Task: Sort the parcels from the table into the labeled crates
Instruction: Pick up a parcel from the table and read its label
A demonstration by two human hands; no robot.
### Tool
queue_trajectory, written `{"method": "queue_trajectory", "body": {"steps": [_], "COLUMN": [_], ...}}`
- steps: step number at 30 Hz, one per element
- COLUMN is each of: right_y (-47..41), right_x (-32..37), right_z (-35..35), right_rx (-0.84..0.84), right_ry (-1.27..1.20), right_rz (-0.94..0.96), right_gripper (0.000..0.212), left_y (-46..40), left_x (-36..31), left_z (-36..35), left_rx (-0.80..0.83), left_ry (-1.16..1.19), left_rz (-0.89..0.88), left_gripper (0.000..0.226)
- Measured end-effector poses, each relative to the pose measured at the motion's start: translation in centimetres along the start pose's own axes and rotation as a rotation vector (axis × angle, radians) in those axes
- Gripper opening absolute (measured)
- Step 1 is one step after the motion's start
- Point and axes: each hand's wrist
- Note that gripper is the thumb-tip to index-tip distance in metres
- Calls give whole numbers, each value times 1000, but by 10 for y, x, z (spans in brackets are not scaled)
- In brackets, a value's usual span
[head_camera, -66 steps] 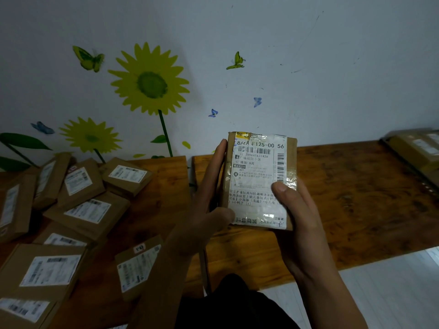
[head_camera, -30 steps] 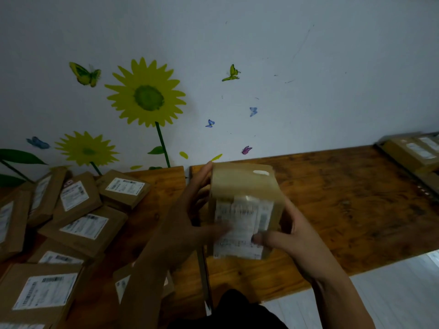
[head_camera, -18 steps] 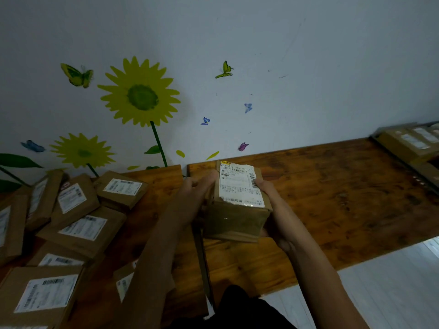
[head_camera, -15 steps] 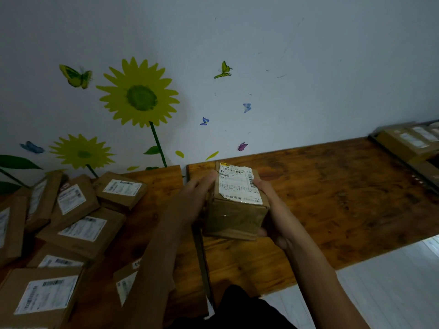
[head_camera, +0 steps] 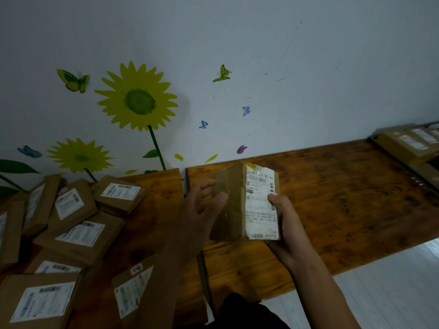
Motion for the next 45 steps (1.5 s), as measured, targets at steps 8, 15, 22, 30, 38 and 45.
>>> {"method": "queue_trajectory", "body": {"steps": [8,15,22,30,38,45], "right_y": [24,26,21,37,119,183], "right_x": [-9,-10,-5,8,65,110], "right_z": [-6,8,39,117,289,420], "right_rx": [-67,-84,-89,-283,-580,-805], "right_ry": [518,477,241,102,28,-5], "right_rz": [377,364,264,277,394,463], "right_gripper": [77,80,63,71,62,55], "left_y": [-10,-15,-20,-30,-12,-6], "left_x": [21,38,27,31,31,36], "left_z": [-22,-34,-62,-149,-360,-529], "left_rx": [-20,-47,75,204,521,737], "left_ry": [517,603,127,27,-53,-30], "left_rz": [249,228,-54,95,141,171], "left_gripper": [51,44,55,50,49,55]}}
Point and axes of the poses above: each hand's wrist, its own y-axis away from the middle knuckle, its own z-axis out of the back of the hand, x = y × z
